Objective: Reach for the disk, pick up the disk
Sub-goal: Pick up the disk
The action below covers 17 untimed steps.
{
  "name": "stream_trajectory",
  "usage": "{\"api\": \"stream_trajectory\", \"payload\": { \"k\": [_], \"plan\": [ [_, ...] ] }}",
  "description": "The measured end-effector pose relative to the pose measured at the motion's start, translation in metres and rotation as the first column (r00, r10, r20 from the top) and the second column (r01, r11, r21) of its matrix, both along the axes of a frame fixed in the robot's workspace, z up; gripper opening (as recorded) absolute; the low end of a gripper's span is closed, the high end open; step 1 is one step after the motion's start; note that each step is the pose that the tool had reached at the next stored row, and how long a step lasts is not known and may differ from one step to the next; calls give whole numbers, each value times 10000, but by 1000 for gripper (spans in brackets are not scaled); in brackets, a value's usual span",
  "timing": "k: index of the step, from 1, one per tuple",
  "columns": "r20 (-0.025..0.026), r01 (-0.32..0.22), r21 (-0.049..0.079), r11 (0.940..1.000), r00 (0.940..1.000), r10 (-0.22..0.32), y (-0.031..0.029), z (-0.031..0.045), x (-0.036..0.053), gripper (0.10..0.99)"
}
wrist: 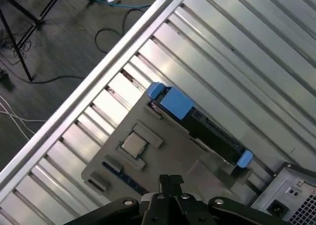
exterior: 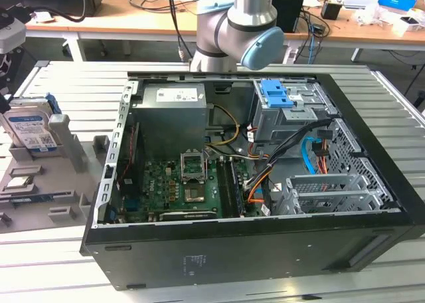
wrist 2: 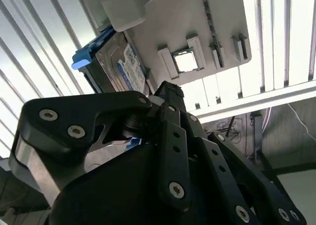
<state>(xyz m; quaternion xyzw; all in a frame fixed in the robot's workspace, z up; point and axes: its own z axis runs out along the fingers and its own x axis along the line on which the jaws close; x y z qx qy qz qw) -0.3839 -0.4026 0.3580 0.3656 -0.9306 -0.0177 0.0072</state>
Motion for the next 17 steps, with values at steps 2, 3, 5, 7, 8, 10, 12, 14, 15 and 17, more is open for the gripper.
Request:
{"api": "stream_trajectory", "payload": {
  "k": [2,3,5,7,8,10,12,14,15,17],
  "plan": [
    [-1,-346,-1,9994,9994,346,0,0,0,106],
    [0,-575,0,9983,9983,575,0,0,0,106],
    [0,-1315,0,9913,9913,1315,0,0,0,106],
    [0,-1830,-1,9831,9831,1830,0,0,0,106],
    [0,-1971,0,9804,9804,1971,0,0,0,106],
    [0,-2170,0,9762,9762,2170,0,0,0,106],
    [-1,-2411,0,9705,9705,2411,0,0,0,106],
    [-1,-2691,-1,9631,9631,2691,0,0,0,106],
    [-1,-2851,0,9585,9585,2851,0,0,0,106],
    [-1,-3321,0,9433,9433,3321,0,0,0,106]
  ]
}}
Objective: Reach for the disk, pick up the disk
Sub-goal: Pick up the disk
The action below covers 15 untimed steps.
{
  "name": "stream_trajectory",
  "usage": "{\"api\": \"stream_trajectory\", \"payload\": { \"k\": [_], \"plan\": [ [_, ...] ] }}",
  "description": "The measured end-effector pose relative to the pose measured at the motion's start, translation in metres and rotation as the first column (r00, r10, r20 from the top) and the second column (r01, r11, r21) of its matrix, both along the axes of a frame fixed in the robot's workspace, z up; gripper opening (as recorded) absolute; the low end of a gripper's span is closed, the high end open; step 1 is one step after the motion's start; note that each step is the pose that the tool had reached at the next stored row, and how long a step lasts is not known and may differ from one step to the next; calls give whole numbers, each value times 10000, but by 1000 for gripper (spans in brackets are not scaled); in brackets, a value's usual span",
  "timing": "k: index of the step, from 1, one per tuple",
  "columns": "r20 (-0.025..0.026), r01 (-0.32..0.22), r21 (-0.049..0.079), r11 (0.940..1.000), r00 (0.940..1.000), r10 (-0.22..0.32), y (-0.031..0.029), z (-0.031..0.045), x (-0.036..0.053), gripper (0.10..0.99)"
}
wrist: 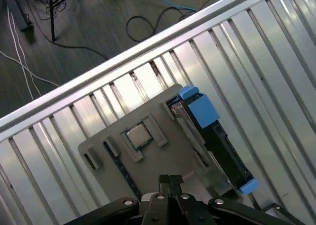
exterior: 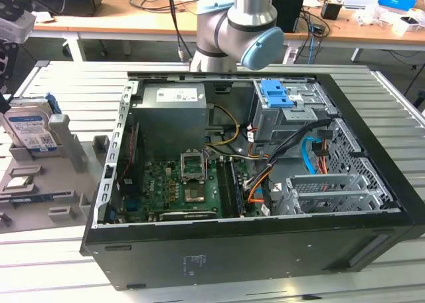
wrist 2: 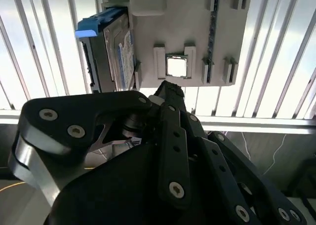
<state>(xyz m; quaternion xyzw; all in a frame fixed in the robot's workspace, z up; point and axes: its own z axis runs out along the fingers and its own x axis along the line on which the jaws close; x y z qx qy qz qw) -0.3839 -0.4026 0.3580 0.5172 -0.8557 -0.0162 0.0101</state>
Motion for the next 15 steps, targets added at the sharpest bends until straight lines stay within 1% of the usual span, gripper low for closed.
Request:
{"api": "stream_trajectory", "payload": {
  "k": [1,3,5,8,10,15],
  "plan": [
    [1,-242,0,9997,9997,242,0,0,0,106],
    [0,-467,0,9989,9989,467,0,0,0,106],
    [0,-894,0,9960,9960,894,0,0,0,106],
    [1,-1317,0,9913,9913,1317,0,0,0,106],
    [0,-1746,0,9846,9846,1746,0,0,0,106],
    [1,-2646,1,9644,9644,2646,0,0,0,106]
  ]
}}
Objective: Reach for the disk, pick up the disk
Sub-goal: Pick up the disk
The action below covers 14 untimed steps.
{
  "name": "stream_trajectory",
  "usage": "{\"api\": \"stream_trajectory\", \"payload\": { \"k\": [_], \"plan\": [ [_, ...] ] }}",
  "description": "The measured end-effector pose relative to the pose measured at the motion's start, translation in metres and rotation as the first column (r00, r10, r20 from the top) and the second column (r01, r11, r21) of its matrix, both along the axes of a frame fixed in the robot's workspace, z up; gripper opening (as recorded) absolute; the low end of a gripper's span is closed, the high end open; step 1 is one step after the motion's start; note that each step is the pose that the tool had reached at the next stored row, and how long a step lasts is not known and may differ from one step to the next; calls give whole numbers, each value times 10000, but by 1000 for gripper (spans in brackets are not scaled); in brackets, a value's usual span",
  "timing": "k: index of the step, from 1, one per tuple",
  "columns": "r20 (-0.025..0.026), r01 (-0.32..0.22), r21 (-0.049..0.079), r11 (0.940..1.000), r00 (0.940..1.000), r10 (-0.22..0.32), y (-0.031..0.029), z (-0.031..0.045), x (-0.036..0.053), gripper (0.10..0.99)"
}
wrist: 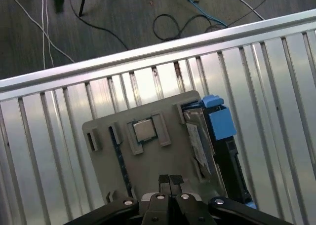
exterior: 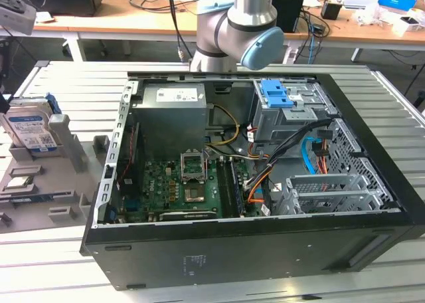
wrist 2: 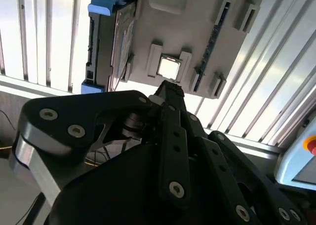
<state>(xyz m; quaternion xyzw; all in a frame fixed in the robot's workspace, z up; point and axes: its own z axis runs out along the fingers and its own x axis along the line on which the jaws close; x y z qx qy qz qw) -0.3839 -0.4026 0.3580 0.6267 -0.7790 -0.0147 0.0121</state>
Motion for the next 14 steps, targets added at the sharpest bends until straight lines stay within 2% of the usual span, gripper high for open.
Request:
{"api": "stream_trajectory", "payload": {
  "k": [2,10,14],
  "plan": [
    [0,-446,-1,9990,9990,446,0,0,0,106],
    [0,-1203,-1,9927,9927,1203,0,0,0,106],
    [0,-1926,0,9813,9813,1926,0,0,0,106]
  ]
}}
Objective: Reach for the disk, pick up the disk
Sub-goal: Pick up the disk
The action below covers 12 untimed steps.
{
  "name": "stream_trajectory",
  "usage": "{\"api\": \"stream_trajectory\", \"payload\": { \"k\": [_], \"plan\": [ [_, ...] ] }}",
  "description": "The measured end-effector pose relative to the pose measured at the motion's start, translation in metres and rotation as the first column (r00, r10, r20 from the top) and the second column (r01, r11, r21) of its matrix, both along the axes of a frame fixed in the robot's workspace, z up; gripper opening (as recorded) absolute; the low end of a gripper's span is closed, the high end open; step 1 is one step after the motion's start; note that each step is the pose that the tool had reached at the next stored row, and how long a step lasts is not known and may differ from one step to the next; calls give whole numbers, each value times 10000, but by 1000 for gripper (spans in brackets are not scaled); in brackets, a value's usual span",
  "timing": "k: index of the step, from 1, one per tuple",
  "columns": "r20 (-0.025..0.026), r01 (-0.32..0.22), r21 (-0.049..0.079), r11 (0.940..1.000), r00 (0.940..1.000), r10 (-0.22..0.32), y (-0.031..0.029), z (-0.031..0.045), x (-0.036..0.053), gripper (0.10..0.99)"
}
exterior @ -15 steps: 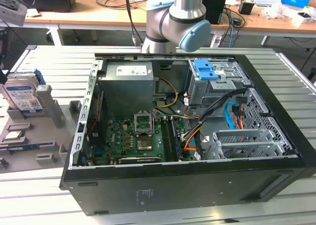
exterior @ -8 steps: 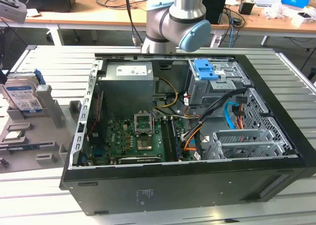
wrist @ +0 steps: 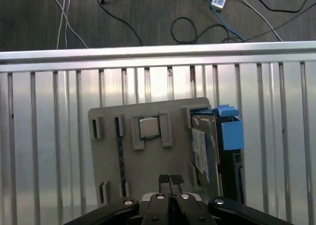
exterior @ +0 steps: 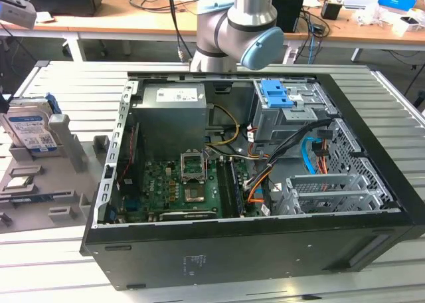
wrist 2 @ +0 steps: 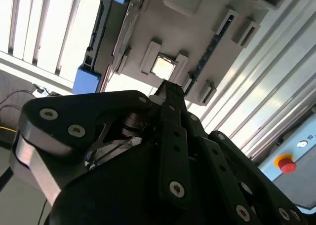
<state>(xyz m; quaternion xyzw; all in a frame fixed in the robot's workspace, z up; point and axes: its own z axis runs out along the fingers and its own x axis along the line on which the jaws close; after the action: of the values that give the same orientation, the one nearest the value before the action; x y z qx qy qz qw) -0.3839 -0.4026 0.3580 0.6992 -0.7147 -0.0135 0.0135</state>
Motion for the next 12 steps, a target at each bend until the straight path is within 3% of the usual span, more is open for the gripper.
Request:
{"api": "stream_trajectory", "payload": {
  "k": [8,12],
  "plan": [
    [0,-891,0,9960,9960,891,0,0,0,106],
    [0,-1471,0,9891,9891,1471,0,0,0,106]
  ]
}}
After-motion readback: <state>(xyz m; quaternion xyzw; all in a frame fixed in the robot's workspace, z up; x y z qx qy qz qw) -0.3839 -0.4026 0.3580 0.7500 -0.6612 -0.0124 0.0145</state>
